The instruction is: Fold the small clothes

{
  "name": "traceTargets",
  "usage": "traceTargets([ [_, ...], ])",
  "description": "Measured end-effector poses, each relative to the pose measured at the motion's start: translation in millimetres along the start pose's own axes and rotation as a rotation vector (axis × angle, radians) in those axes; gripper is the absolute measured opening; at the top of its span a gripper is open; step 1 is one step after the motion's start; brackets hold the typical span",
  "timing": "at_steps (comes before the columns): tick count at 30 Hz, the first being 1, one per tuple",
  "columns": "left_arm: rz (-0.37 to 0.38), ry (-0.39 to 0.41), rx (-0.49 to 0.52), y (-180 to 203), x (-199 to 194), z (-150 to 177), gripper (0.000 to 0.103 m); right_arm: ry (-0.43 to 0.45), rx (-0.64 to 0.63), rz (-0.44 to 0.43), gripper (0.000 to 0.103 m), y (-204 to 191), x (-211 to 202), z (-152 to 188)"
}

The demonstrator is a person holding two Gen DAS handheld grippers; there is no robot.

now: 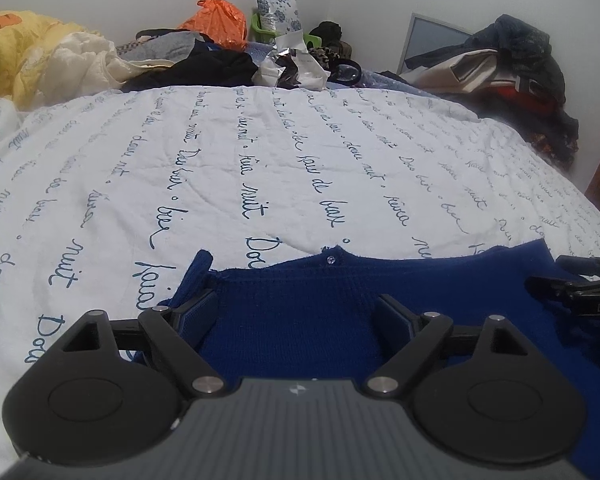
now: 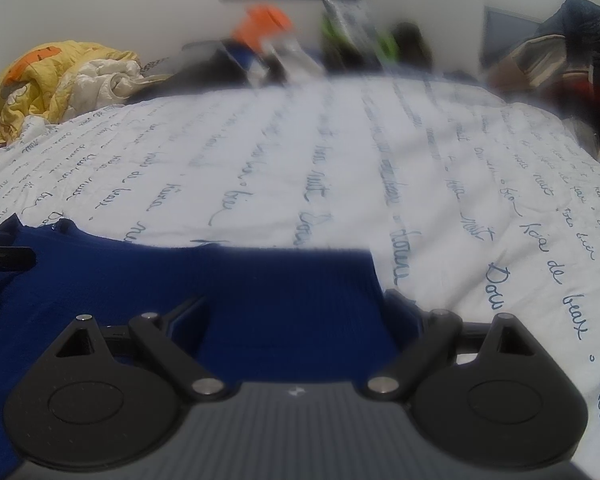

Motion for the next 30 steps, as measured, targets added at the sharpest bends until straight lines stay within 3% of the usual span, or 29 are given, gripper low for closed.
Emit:
traceTargets([
  [1,-0.009,0.003,-0.002,-0.4,-1.7,-0.1,0.086,0.0,0.003,0.0,0.093,0.6,0.2,0.0],
  [4,-0.129,0.067,-0.083,-13.3,-39.9,7.8,0.088,0.0,0.048,0.009,0.093,7.2,-0.3,0.9],
  [6,-0.088,0.117,-0.211,-31.2,-82.0,25.7,0.098,0.003,0.054,0.02,0.093,9.0,-0.7,1.8],
  [8,-0.084,0.146,-0.287,-44.6,-120.3,49.1,0.098,0.003,0.051,0.025,0.093,9.2,-0.7,2.5],
  [12,-0.137,0.197,-0.203,-42.9,-168.2,81.2,0.098,0.001,0.047,0.026,0.093,9.1,-0.4,2.1],
  [14,-0.128,0.187,-0.109,-29.5,-169.5,79.4,0.098,0.001,0.046,0.026,0.093,9.0,-0.4,2.0],
  [16,-0.165,0.188,-0.014,-14.7,-161.0,70.9,0.098,0.001,0.046,0.026,0.093,9.1,-0.3,1.9],
  [19,-0.153,0.119,0.062,-3.3,-131.7,61.9,0.099,0.001,0.047,0.025,0.093,9.2,-0.5,1.8],
  [23,-0.206,0.008,0.042,-14.3,-85.3,73.1,0.101,0.002,0.054,0.022,0.094,10.5,-1.7,2.0],
  [25,-0.176,0.022,-0.038,-25.2,-92.9,77.5,0.1,-0.011,0.076,0.013,0.094,13.8,-11.5,3.1],
  [27,-0.154,0.037,-0.084,-37.5,-108.3,85.2,0.103,0.021,0.215,-0.08,0.094,30.3,-43.6,6.2],
  [30,-0.094,0.061,-0.161,-51.0,-130.7,101.8,0.103,0.108,0.495,-0.341,0.094,70.3,-104.7,22.3],
])
Point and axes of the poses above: each gripper's, at about its wrist camera, not at the fingertips, and x roughly the way its jaws point, y to its right, z to its underside, the point moved 5 cm from there along x, roughly the way its jaws point, and after that the axes turned 2 degrees about -z, right-handed, at the moved point
